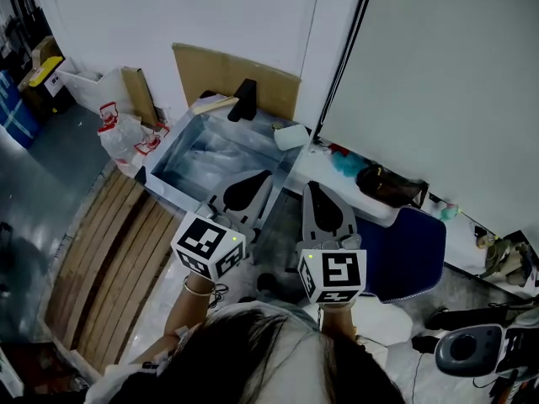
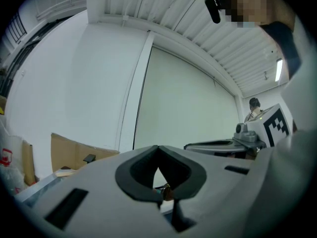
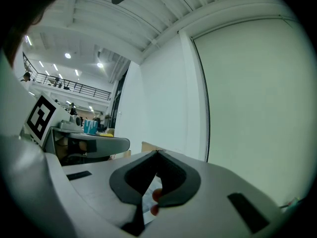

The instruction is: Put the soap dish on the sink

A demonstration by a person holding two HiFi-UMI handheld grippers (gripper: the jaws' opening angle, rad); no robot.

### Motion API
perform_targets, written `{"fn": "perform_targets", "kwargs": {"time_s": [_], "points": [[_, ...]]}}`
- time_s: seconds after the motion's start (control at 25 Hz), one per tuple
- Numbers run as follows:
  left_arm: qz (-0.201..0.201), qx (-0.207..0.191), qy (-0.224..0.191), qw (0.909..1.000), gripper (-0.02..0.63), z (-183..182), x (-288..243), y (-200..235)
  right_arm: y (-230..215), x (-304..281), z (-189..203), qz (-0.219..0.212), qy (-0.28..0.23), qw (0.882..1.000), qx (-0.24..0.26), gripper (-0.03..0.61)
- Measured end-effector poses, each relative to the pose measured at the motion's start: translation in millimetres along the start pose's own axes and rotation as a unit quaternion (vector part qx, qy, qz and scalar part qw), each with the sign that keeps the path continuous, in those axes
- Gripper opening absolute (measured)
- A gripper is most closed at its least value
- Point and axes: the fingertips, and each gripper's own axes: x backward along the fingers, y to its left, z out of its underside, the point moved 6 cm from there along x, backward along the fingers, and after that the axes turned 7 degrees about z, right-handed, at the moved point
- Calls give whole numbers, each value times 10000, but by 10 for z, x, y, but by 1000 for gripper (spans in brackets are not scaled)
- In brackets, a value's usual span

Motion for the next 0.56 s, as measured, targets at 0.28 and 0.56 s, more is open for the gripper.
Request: {"fn": "perform_targets", "kwargs": {"time_s": [0.28, 0.56], "points": [[62, 40, 80, 9999, 8, 46, -32, -2, -13, -16, 38, 46, 48, 10000, -37, 25], [62, 93, 108, 9999, 8, 75, -4, 71, 40, -78, 55, 41, 83, 9999, -64, 25]]}}
